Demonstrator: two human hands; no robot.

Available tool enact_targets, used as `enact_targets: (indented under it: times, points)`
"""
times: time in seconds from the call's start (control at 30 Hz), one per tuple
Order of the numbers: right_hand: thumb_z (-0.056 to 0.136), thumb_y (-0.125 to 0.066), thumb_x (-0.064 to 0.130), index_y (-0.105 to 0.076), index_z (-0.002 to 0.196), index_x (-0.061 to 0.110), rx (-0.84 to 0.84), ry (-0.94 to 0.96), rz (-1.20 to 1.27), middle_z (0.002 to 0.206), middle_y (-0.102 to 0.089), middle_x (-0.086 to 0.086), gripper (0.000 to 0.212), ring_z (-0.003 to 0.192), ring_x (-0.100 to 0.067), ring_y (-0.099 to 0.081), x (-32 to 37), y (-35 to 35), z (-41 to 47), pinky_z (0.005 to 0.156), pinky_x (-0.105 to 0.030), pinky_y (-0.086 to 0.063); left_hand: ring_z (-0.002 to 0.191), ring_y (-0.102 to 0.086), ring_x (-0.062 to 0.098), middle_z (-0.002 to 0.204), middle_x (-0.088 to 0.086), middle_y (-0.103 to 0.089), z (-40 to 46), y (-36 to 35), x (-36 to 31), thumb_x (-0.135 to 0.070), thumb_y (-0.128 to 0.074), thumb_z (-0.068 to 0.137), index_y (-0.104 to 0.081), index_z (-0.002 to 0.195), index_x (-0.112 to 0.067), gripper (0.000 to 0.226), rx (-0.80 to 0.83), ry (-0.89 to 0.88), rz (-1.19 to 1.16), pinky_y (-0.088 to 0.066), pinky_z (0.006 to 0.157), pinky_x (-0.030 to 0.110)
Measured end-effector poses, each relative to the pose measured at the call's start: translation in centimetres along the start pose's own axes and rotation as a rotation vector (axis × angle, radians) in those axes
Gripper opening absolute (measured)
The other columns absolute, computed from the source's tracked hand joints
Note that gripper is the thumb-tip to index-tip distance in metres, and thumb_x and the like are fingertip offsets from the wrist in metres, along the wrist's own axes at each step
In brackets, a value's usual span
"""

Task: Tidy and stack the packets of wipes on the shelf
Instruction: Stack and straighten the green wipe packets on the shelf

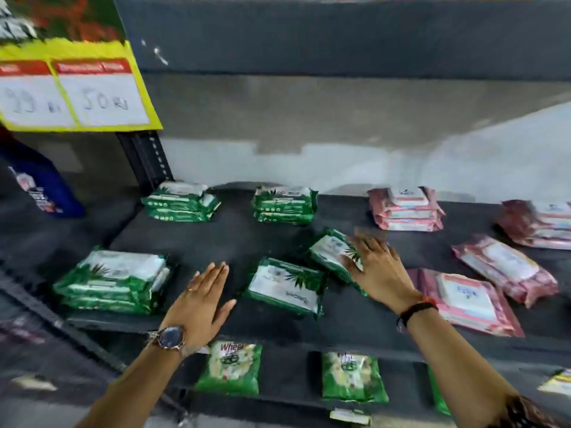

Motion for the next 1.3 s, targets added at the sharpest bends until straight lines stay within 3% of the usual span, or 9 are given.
enact_targets:
  times: [0.13, 0.33, 0.57, 0.67, 0.83, 0.97, 1.07, 1.2, 1.3]
  points:
    - [0.087, -0.044, 0.047, -0.031, 0.138, 0.022, 0.174, -0.118, 0.07, 0.151, -0.03, -0.009, 0.059, 0.138, -0.029, -0.027, -0.4, -1.3, 2.1, 0.114, -0.043, -0.017, 0.12, -0.048, 0.032, 0.131, 0.017, -0.052, 0.8, -2.0, 1.1, -0.058, -0.006, 0.087, -0.043, 0.126, 0.001, 0.081, 0.047, -0.029, -0.061, -0.013, 0.107, 0.027]
    - [0.083, -0.051, 0.049, -0.031, 0.136, 0.028, 0.189, -0.148, 0.045, 0.144, -0.038, -0.008, 0.06, 0.129, -0.033, -0.038, -0.8, -1.9, 2.7, 0.107, -0.046, -0.03, 0.138, -0.012, 0.019, 0.151, 0.003, -0.013, 1.3, -2.9, 1.2, -0.073, 0.009, 0.07, -0.021, 0.139, -0.009, 0.099, 0.019, -0.072, -0.212, -0.006, 0.109, 0.03]
    - [0.085, -0.051, 0.043, -0.034, 0.136, 0.023, 0.059, -0.095, -0.012, 0.138, -0.045, -0.012, 0.057, 0.124, -0.036, -0.043, 0.5, 0.6, 2.4, 0.102, -0.05, -0.034, 0.134, -0.029, 0.026, 0.147, 0.009, -0.028, 1.3, -2.6, 1.1, -0.068, 0.002, 0.078, -0.03, 0.135, -0.006, 0.09, 0.026, -0.063, -0.206, -0.018, 0.107, 0.035]
    - [0.082, -0.049, 0.049, -0.039, 0.133, 0.023, -0.002, 0.017, 0.083, 0.132, -0.05, -0.012, 0.057, 0.115, -0.037, -0.05, 2.7, 2.4, 1.8, 0.095, -0.054, -0.044, 0.13, -0.036, 0.026, 0.144, 0.012, -0.036, 1.3, -2.4, 1.0, -0.063, -0.003, 0.083, -0.036, 0.132, -0.004, 0.083, 0.025, -0.067, -0.184, -0.021, 0.108, 0.029]
    - [0.071, -0.032, 0.071, -0.036, 0.135, 0.027, 0.143, 0.231, 0.118, 0.136, -0.05, -0.007, 0.078, 0.118, -0.03, -0.051, 7.2, 1.1, 0.7, 0.097, -0.055, -0.044, 0.134, 0.002, 0.009, 0.143, -0.006, 0.006, 1.2, -2.3, 0.9, -0.074, 0.017, 0.063, -0.011, 0.141, -0.011, 0.104, 0.055, -0.073, -0.235, 0.004, 0.108, 0.021]
    - [0.075, -0.037, 0.065, -0.03, 0.138, 0.031, 0.24, 0.267, 0.05, 0.145, -0.039, -0.002, 0.072, 0.131, -0.026, -0.038, 8.3, -1.2, 0.4, 0.107, -0.048, -0.033, 0.131, -0.033, 0.025, 0.145, 0.01, -0.032, 1.2, -2.3, 0.9, -0.065, -0.001, 0.081, -0.035, 0.132, -0.003, 0.087, 0.006, -0.069, -0.194, -0.016, 0.109, 0.028]
    - [0.082, -0.046, 0.056, -0.024, 0.141, 0.031, 0.311, 0.247, 0.003, 0.151, -0.028, -0.001, 0.068, 0.135, -0.024, -0.03, 8.3, -2.0, 0.2, 0.11, -0.044, -0.026, 0.132, -0.032, 0.024, 0.145, 0.01, -0.034, 1.1, -2.4, 0.9, -0.067, -0.004, 0.081, -0.034, 0.133, -0.005, 0.086, -0.003, -0.07, -0.238, -0.017, 0.109, 0.029]
    - [0.074, -0.03, 0.071, -0.025, 0.141, 0.031, 0.338, 0.224, 0.161, 0.152, -0.027, -0.002, 0.078, 0.137, -0.024, -0.031, 7.8, -0.7, 0.8, 0.114, -0.049, -0.026, 0.132, -0.014, 0.008, 0.143, -0.005, -0.025, 0.6, -1.1, 0.4, -0.083, -0.023, 0.062, -0.023, 0.138, -0.013, 0.104, -0.011, 0.117, -0.669, -0.013, 0.109, 0.026]
    - [0.09, -0.036, 0.047, -0.036, 0.136, 0.026, 0.329, 0.125, 0.3, 0.145, -0.04, -0.003, 0.051, 0.129, -0.02, -0.042, 6.8, -0.2, 2.1, 0.111, -0.037, -0.03, 0.127, -0.025, 0.005, 0.134, -0.013, -0.029, -0.5, 0.7, -1.6, -0.069, -0.048, 0.06, -0.025, 0.138, -0.021, 0.094, -0.107, 0.387, -1.139, -0.021, 0.103, 0.023]
Point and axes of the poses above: each hand's wrist, its own z-axis towards the middle knuckle, its own y-axis out of the back of the hand, x = y × z, the point moved 2 cm from there along z, towards the middle knuckle
